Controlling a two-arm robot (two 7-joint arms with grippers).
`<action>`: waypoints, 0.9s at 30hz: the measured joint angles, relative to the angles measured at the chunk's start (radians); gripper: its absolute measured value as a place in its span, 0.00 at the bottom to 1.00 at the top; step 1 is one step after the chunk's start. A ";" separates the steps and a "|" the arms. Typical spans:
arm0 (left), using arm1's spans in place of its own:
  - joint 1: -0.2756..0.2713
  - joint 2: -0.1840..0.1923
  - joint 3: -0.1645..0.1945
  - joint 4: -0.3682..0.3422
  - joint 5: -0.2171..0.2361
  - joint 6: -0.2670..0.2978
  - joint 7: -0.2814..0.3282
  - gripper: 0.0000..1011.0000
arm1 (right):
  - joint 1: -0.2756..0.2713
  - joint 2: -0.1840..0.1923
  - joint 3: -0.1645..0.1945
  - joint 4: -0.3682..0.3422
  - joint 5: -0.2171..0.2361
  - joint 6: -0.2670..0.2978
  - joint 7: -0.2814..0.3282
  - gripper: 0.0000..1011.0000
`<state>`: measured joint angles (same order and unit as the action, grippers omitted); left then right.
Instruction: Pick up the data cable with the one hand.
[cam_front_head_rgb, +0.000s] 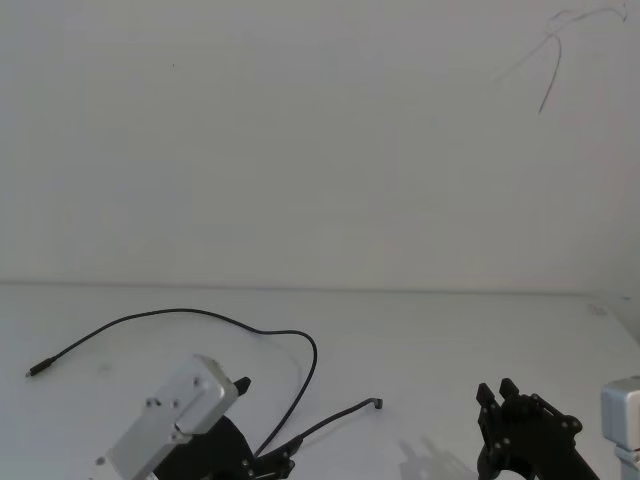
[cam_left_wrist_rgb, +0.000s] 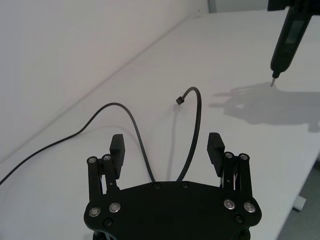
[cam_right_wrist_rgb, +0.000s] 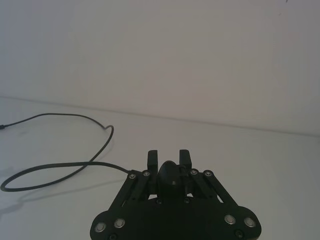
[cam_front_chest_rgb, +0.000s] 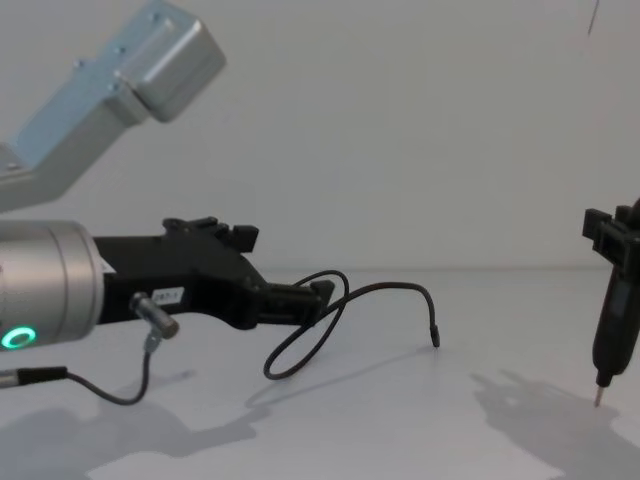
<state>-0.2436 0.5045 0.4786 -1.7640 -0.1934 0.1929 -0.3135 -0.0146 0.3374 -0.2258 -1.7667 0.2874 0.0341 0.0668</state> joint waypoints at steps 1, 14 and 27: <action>-0.003 -0.004 0.002 0.005 0.002 0.001 0.000 0.99 | 0.000 0.000 0.000 0.000 0.000 0.000 0.000 0.25; -0.064 -0.063 0.045 0.093 0.032 0.010 -0.027 0.99 | 0.000 0.000 0.000 0.000 0.000 0.000 0.000 0.25; -0.108 -0.110 0.065 0.157 0.066 0.027 -0.031 0.83 | 0.000 0.000 0.000 0.000 0.000 0.000 0.000 0.25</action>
<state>-0.3518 0.3946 0.5441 -1.6073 -0.1279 0.2198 -0.3448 -0.0147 0.3374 -0.2258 -1.7667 0.2874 0.0341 0.0668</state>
